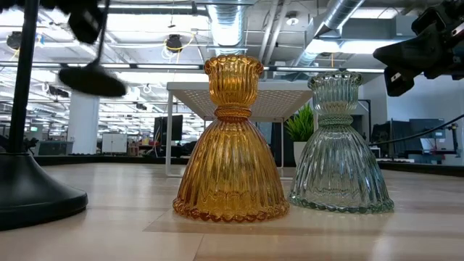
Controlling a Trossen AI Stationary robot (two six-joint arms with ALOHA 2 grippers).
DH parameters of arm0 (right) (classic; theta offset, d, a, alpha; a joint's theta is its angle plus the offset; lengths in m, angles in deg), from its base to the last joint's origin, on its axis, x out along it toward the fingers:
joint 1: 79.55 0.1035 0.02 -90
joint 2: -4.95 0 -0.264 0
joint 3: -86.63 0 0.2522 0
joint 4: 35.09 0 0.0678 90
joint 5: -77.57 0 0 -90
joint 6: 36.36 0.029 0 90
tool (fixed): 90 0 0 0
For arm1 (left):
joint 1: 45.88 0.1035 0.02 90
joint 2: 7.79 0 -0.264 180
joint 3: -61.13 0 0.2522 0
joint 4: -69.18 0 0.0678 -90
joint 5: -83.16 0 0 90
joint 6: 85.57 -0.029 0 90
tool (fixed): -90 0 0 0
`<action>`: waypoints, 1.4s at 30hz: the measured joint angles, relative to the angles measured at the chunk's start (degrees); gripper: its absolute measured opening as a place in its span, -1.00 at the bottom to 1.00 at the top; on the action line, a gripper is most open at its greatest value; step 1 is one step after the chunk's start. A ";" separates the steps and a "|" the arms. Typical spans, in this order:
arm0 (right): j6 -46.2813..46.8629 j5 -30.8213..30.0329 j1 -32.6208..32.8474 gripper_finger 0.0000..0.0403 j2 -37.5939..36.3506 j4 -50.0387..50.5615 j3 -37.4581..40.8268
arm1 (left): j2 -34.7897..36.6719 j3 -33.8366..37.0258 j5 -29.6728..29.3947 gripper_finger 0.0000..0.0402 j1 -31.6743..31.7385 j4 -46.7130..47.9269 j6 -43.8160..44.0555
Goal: Pick & Place candle stick holders
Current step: Put the left black candle holder on the shelf
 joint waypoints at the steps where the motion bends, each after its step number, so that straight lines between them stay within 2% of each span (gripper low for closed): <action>1: 0.00 0.00 -0.01 -1.00 0.00 0.00 0.00 | -0.33 -1.20 -1.22 -0.91 0.00 -0.04 -1.79; 6: 0.01 0.00 -0.01 -1.00 0.00 -0.01 0.01 | -3.13 -7.84 -6.71 -0.91 0.68 -0.16 -10.36; 13: 0.01 0.00 -0.01 -1.00 0.00 0.00 0.00 | -9.00 -15.35 -6.30 -0.91 9.44 -0.17 -18.23; 15: 0.02 0.00 -0.01 -1.00 0.00 0.00 -0.01 | -10.38 -16.31 -3.64 -0.91 13.57 -0.14 -18.28; 21: 0.02 0.01 -0.01 -1.00 0.00 0.00 -0.01 | -13.85 -17.77 11.77 -0.91 27.38 -0.60 -14.57; 30: 0.02 0.02 0.01 -1.00 0.00 0.00 -0.01 | -21.21 -20.72 28.37 -0.91 44.96 -1.96 -8.32; 36: 0.02 0.02 -0.01 -1.00 0.00 0.02 0.01 | -26.62 -24.66 32.86 -0.91 50.32 -2.08 -8.16; 42: 0.02 0.02 -0.01 -1.00 0.00 0.02 0.01 | -29.66 -25.79 33.35 -0.91 52.69 -1.92 -8.18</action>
